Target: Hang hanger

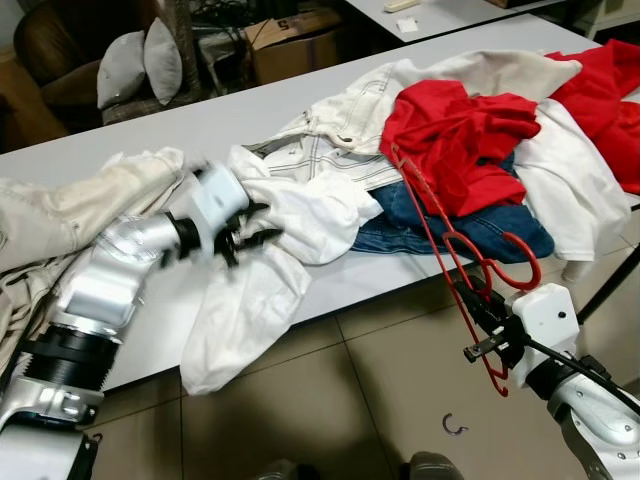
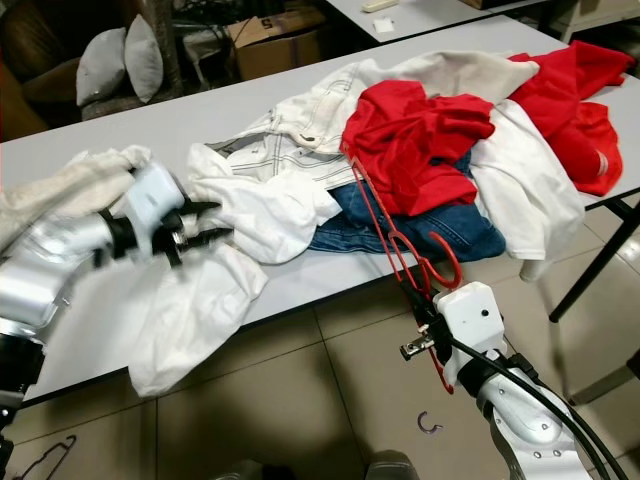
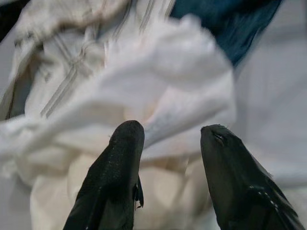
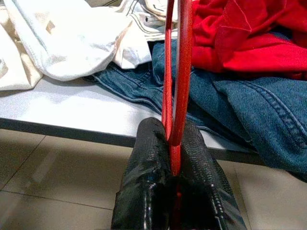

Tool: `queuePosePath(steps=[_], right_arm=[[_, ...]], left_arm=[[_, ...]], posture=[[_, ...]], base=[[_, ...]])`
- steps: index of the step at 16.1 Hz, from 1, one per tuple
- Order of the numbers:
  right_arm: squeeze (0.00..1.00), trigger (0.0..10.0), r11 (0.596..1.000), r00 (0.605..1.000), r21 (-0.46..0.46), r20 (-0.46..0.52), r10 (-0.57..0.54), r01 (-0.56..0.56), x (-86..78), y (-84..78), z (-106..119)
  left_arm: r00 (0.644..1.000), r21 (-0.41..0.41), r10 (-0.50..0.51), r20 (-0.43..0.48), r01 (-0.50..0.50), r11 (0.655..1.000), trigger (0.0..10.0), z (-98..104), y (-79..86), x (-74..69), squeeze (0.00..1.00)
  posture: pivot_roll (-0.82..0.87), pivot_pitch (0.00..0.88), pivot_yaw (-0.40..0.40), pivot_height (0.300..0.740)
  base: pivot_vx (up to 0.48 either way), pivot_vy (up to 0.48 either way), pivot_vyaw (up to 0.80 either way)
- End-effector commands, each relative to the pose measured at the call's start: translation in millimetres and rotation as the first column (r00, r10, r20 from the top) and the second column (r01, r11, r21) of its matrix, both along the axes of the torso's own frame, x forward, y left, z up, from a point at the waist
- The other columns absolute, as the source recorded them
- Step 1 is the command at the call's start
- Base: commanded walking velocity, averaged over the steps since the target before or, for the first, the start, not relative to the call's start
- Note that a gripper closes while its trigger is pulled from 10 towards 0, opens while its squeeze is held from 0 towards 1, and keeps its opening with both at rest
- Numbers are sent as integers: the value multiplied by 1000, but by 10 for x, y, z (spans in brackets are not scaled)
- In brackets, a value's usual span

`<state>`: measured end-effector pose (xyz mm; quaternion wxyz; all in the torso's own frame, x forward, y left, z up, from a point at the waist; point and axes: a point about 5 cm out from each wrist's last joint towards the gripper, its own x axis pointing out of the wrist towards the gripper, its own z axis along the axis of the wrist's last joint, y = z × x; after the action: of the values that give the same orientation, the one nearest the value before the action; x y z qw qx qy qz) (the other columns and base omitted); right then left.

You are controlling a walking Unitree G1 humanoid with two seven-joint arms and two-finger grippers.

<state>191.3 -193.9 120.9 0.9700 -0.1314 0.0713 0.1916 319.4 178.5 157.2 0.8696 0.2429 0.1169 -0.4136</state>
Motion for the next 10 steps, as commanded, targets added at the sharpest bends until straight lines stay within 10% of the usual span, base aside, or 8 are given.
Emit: queuePosePath(steps=[1, 10], right_arm=[[0, 10000, 1000, 1000, 8, 20, 18, -18, 11, 50, 43], [0, 10000, 999, 998, -5, 25, 52, -52, 92, 44, 69]], left_arm=[[999, 84, 45, -2, -44, 995, 10000, -48, 119, -6, 0], [987, 123, 156, -29, -151, 981, 10000, -165, 303, -39, 0]], posture=[[-208, 0, 173, 740], [-186, 0, 132, 740]], base=[[0, 0, 0], [0, 0, 0]])
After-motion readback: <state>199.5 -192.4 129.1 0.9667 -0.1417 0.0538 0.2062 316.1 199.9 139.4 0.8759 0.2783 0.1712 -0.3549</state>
